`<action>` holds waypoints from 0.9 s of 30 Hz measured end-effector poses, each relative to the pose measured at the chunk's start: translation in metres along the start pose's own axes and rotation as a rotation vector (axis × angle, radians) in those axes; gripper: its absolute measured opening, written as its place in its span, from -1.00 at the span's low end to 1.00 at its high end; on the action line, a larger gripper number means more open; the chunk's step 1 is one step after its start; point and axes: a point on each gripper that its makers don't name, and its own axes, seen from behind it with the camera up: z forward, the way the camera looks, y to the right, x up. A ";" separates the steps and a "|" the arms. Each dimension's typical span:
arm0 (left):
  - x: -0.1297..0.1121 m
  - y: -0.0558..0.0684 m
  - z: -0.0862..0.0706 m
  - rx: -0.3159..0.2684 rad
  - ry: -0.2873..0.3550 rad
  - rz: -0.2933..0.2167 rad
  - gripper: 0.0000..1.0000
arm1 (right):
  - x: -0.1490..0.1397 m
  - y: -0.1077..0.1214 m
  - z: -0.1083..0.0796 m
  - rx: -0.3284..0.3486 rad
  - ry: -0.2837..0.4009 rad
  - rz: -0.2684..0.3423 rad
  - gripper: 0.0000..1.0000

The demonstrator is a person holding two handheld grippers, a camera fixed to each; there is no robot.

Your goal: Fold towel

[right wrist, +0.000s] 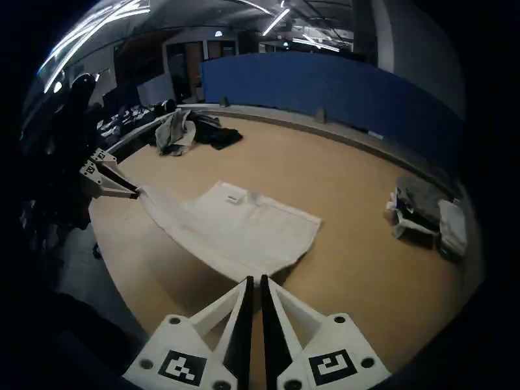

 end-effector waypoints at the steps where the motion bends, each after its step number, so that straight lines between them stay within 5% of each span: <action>1: 0.000 0.000 -0.001 0.000 -0.001 0.000 -0.87 | 0.001 -0.001 -0.002 0.000 0.000 -0.001 -0.84; 11: 0.001 0.007 -0.011 -0.010 0.002 -0.011 -0.87 | 0.003 -0.005 -0.012 0.000 0.001 -0.002 -0.84; 27: -0.001 0.005 -0.006 -0.005 -0.018 -0.025 -0.87 | -0.001 0.000 -0.003 -0.008 -0.010 -0.010 -0.84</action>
